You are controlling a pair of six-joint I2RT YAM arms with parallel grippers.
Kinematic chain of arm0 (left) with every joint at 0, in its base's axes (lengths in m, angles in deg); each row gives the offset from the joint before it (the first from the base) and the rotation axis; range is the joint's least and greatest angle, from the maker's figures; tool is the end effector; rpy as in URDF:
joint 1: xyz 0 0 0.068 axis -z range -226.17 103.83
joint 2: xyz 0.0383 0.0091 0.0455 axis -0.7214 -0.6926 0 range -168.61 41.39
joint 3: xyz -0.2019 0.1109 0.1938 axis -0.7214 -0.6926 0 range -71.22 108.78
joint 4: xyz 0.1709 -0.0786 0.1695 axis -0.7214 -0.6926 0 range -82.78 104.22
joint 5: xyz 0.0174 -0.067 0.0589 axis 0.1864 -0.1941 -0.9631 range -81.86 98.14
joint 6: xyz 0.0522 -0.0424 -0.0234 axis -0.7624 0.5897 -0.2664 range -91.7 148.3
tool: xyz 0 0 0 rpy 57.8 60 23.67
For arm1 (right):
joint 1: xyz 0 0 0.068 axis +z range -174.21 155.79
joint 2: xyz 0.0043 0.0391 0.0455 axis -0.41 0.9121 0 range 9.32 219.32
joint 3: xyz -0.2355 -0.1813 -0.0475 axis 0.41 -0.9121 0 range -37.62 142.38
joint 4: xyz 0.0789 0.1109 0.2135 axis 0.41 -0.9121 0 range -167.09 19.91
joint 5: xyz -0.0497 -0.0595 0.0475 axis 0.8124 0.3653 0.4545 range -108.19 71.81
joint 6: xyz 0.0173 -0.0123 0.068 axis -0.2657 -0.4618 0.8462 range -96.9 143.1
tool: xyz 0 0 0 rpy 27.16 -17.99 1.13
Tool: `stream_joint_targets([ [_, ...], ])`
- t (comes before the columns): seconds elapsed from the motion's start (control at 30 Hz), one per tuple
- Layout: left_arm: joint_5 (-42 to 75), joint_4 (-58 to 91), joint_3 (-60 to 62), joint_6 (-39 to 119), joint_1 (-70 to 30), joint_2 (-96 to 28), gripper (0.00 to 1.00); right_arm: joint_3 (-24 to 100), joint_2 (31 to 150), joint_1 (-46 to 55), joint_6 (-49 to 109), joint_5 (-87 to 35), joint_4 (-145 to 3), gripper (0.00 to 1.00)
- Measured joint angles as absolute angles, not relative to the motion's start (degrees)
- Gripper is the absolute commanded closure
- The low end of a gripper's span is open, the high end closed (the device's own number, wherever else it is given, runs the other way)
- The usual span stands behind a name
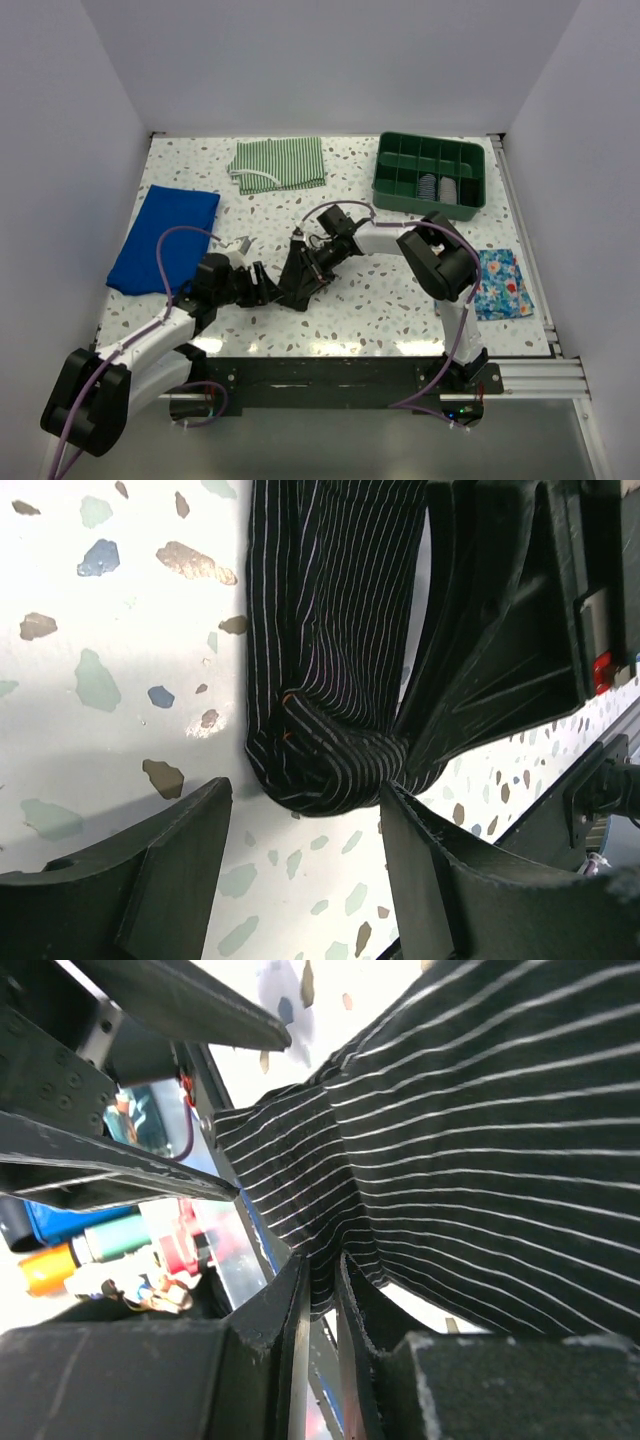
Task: Roll the underwear
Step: Roll the underwear to the center of the board.
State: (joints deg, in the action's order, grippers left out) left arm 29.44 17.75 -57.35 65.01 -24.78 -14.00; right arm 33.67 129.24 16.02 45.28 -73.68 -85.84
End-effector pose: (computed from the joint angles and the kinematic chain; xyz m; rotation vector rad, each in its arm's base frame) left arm 0.1519 -0.0823 0.1639 -0.0996 2.3570 -0.9427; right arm 0.2846 0.3040 0.1332 0.7152 -2.5200 -1.4766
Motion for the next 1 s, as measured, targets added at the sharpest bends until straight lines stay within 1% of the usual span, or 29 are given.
stream_joint_targets([
  [0.47,29.7,22.7,-59.4,65.1,-24.8,-14.8,0.33,37.3,133.1,13.7,46.4,-71.6,-88.2,1.00],
  [0.77,28.2,24.5,-59.5,65.2,-24.8,-16.0,0.30,38.0,132.7,13.7,45.5,-70.3,-89.9,1.00],
  [1.0,27.1,25.5,-58.3,65.4,-24.8,-16.8,0.29,38.2,130.3,14.1,44.2,-66.6,-91.6,1.00],
])
